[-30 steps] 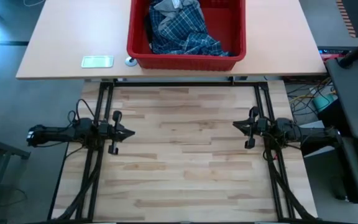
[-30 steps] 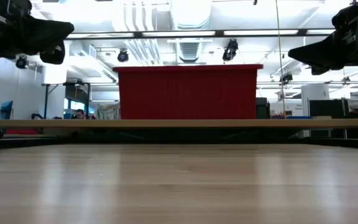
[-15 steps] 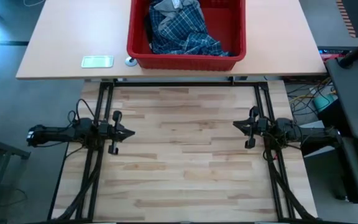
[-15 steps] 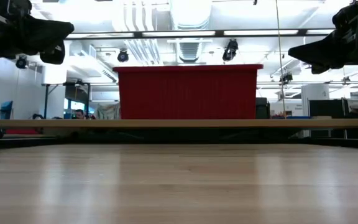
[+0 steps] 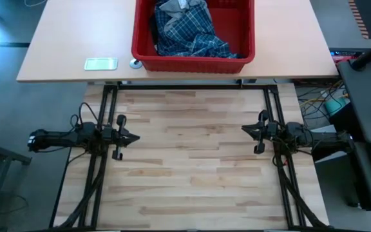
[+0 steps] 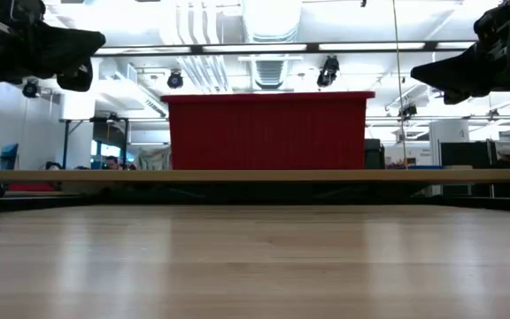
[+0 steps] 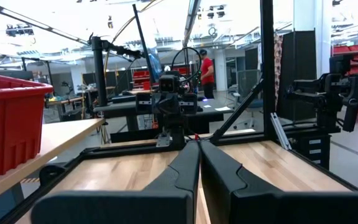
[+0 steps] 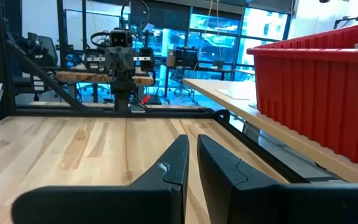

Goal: Fold Laundry from Bin

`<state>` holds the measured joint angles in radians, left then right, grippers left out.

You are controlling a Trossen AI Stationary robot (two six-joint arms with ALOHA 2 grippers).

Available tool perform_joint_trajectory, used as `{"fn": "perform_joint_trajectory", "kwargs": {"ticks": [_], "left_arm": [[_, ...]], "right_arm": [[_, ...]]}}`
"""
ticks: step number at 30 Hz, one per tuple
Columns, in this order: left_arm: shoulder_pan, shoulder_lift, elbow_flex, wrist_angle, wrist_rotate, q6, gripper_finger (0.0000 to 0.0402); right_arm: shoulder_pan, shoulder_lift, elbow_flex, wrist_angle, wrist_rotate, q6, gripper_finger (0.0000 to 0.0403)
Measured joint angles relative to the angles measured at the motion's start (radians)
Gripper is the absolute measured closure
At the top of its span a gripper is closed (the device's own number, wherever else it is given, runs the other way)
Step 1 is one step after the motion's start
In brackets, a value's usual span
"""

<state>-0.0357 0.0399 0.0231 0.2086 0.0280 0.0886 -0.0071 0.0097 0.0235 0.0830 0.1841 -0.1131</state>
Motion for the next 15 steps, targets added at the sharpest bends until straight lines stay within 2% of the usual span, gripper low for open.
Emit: {"fn": "perform_joint_trajectory", "kwargs": {"ticks": [9, 15], "left_arm": [[0.000, 0.000, 0.000, 0.000, 0.000, 0.000, 0.0402], [0.000, 0.000, 0.000, 0.000, 0.000, 0.000, 0.0402]], "right_arm": [[0.000, 0.000, 0.002, 0.031, -0.008, -0.021, 0.0374], [0.000, 0.001, 0.002, 0.100, -0.025, 0.310, 0.0374]]}}
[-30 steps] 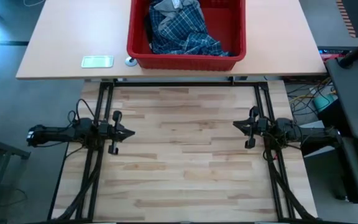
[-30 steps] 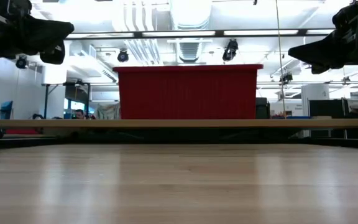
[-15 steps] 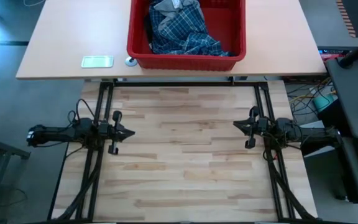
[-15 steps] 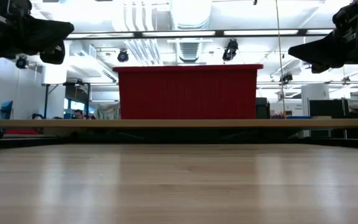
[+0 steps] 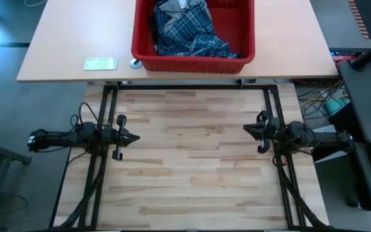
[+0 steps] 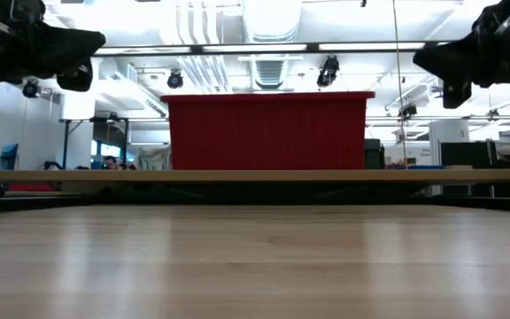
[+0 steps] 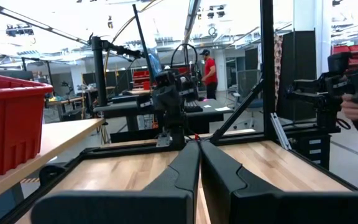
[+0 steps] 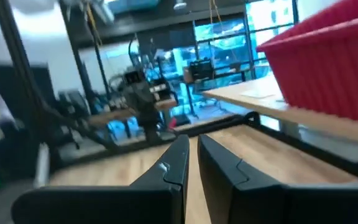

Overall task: Fold Laundry from Bin
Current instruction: Fold the blue patterned pants

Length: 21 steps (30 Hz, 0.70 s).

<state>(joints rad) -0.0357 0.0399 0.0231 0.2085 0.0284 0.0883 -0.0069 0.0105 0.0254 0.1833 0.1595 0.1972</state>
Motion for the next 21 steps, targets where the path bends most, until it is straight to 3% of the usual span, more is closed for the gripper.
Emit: {"fn": "perform_joint_trajectory", "kwargs": {"ticks": [5, 9, 16, 21], "left_arm": [[0.000, 0.000, 0.000, 0.000, 0.000, 0.000, 0.0402], [0.000, 0.000, 0.000, 0.000, 0.000, 0.000, 0.0402], [0.000, 0.000, 0.000, 0.000, 0.000, 0.000, 0.0402], [0.000, 0.000, 0.000, 0.001, 0.000, 0.000, 0.0402]], "right_arm": [[0.001, 0.063, 0.004, 0.218, 0.068, 0.050, 0.0374], [0.000, 0.254, 0.110, 0.210, 0.190, 0.013, 0.0374], [-0.023, 0.785, 0.524, 0.012, 0.372, -0.113, 0.0365], [-0.096, 1.071, 0.824, -0.158, 0.343, -0.165, 0.0315]]}}
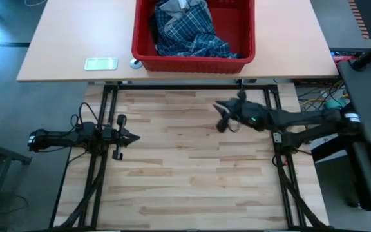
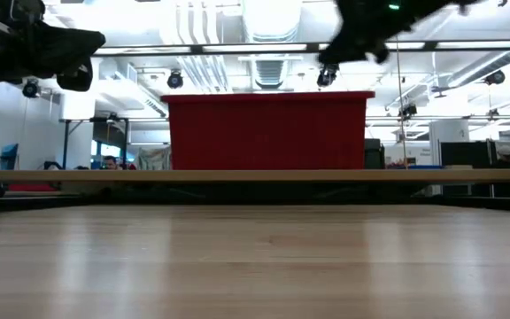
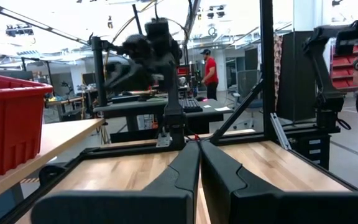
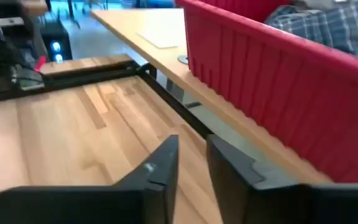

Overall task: Fold Laundry from Bin
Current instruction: Fold the blue patterned pants

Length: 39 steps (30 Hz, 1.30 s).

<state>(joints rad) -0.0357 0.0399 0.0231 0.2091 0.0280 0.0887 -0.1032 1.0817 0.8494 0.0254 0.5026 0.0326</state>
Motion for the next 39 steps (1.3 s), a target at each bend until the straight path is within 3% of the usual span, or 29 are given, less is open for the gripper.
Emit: {"fn": "perform_joint_trajectory", "kwargs": {"ticks": [10, 18, 23, 30, 39], "left_arm": [[0.000, 0.000, 0.000, -0.001, 0.000, 0.000, 0.0402], [0.000, 0.000, 0.000, 0.000, 0.000, 0.000, 0.0402], [0.000, 0.000, 0.000, -0.001, 0.000, 0.000, 0.0402], [0.000, 0.001, 0.000, -0.001, 0.000, 0.000, 0.0402], [0.000, 0.002, 0.000, 0.000, 0.000, 0.000, 0.0402]], "right_arm": [[-0.204, 0.345, 0.636, -0.262, -0.070, -0.081, 0.0197], [-0.388, 0.628, 1.215, -0.541, -0.122, -0.079, 0.0161], [-0.497, 0.797, 1.503, -0.693, -0.118, -0.085, 0.0149], [-0.635, 0.881, 1.454, -0.593, -0.265, -0.006, 0.0145], [-0.709, 1.059, 1.452, -0.422, -0.332, 0.023, 0.0145]]}}
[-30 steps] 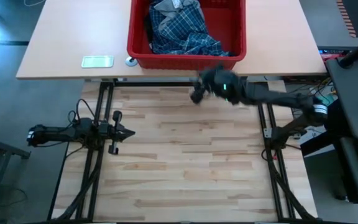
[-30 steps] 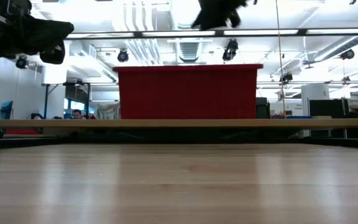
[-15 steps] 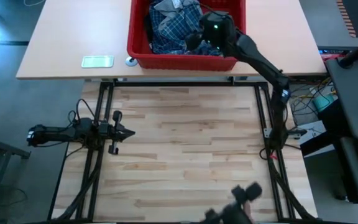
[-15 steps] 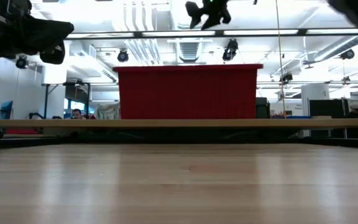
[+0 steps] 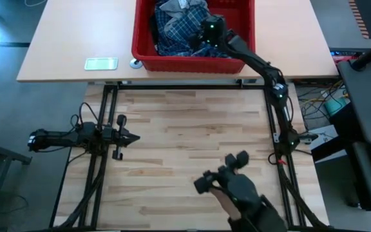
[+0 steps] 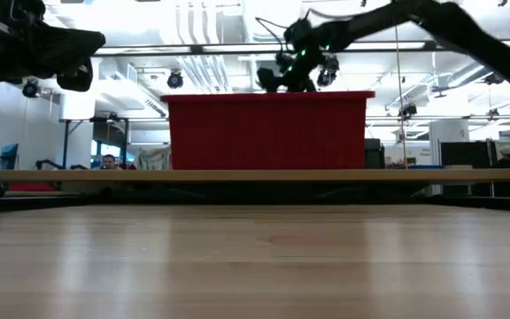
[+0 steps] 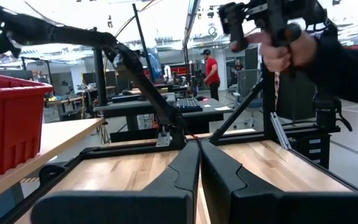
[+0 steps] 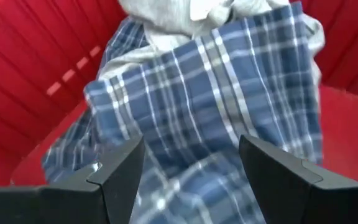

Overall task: Fold Laundry from Bin
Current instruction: Fold the blue patterned pants

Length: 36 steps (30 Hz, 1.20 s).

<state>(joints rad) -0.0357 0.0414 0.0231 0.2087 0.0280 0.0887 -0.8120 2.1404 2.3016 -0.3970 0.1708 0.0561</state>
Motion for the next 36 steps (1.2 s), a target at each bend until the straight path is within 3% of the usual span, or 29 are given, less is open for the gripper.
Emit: {"fn": "perform_joint_trajectory", "kwargs": {"ticks": [7, 22, 29, 36], "left_arm": [[0.000, 0.000, 0.000, 0.000, 0.000, 0.000, 0.0402], [0.000, 0.000, 0.000, 0.000, 0.000, 0.000, 0.0402], [0.000, 0.000, 0.000, 0.000, 0.000, 0.000, 0.0402], [0.000, 0.010, 0.000, 0.161, -0.069, 0.090, 0.0402]], "right_arm": [[0.000, 0.097, 0.054, 0.146, 0.004, -0.016, 0.0149], [-0.031, 0.119, 0.053, 0.354, 0.004, -0.118, 0.0158], [-0.037, 0.073, 0.051, 0.180, 0.006, 0.021, 0.0160], [-0.029, -0.170, 0.056, -0.152, 0.126, 0.083, 0.0161]]}}
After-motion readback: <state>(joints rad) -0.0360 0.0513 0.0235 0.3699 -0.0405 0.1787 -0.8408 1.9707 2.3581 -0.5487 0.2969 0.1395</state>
